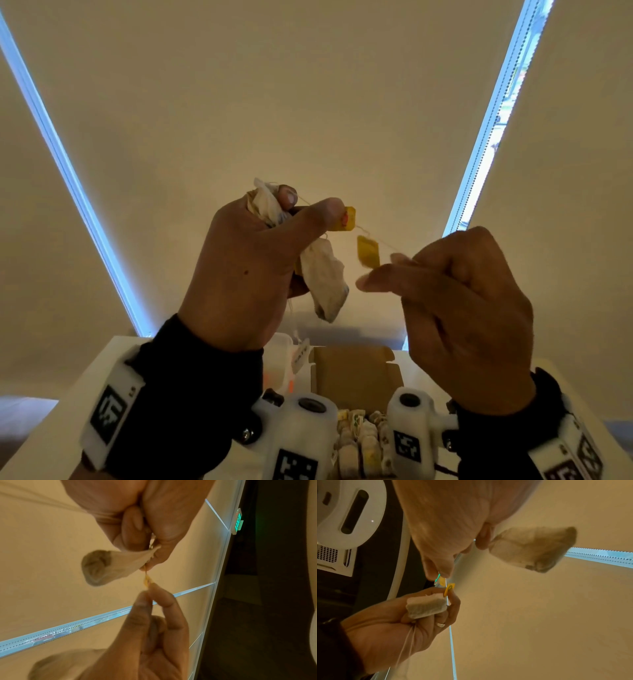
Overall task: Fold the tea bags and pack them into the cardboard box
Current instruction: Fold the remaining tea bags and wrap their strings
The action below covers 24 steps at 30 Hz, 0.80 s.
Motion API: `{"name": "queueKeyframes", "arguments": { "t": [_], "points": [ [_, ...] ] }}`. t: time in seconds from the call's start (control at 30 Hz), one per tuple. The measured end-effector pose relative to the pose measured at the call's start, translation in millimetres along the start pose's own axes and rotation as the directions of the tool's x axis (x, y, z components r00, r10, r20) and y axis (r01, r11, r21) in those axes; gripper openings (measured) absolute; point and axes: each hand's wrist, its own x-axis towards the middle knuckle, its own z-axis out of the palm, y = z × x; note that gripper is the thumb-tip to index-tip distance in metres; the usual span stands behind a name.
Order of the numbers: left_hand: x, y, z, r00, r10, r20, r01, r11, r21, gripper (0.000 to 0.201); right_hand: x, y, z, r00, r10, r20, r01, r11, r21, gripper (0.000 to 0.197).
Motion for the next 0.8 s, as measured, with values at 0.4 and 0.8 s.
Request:
{"name": "queueKeyframes", "arguments": {
  "t": [0.4, 0.8],
  "points": [
    [4.1, -4.8, 2.2, 0.996, 0.087, 0.036, -0.09, 0.989, 0.121, 0.021, 18.3, -2.7, 0.6, 0.821, 0.517, 0.241, -0.57, 0.76, 0.313, 0.016],
    [-2.7, 2.2, 5.3, 0.991, 0.134, 0.015, -0.135, 0.986, 0.102, 0.022, 18.9, -5.9, -7.8, 0.767, 0.54, 0.346, -0.641, 0.665, 0.384, 0.029]
  ]
}}
